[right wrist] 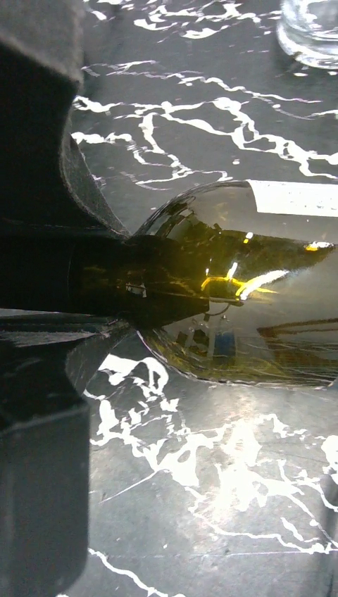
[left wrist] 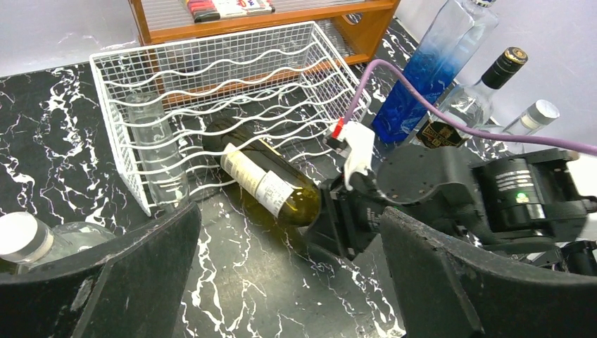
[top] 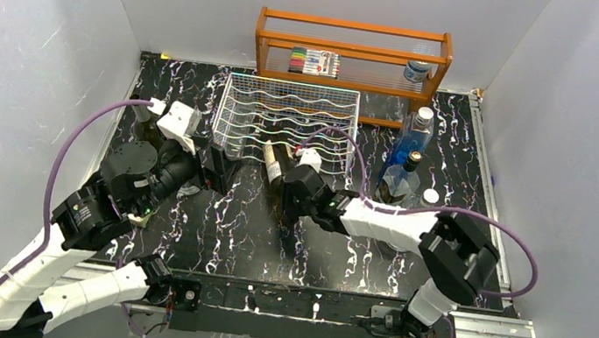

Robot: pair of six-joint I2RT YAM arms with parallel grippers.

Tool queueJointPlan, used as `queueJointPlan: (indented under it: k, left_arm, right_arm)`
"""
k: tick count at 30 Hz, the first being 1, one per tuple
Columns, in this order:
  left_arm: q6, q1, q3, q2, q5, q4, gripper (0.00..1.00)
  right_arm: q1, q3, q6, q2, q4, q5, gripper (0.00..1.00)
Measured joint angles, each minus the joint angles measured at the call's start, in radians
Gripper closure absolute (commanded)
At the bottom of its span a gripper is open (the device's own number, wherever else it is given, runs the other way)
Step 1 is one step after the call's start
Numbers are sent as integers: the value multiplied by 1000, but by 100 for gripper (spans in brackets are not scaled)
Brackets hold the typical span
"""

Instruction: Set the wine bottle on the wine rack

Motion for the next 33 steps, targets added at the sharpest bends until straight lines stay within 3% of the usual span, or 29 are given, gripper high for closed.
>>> queueJointPlan:
  k: [16, 25, 33]
  left_arm:
    - [-10, 0, 48, 12, 45, -25, 2]
    - [-31, 0, 60, -1, 69, -54, 2]
    - [-35, 0, 68, -7, 71, -83, 2]
  right_arm:
    - [4, 288, 198, 341, 72, 175, 100]
    - [4, 349, 229, 453, 180, 281, 100]
    - [3, 409, 242, 515, 196, 298, 82]
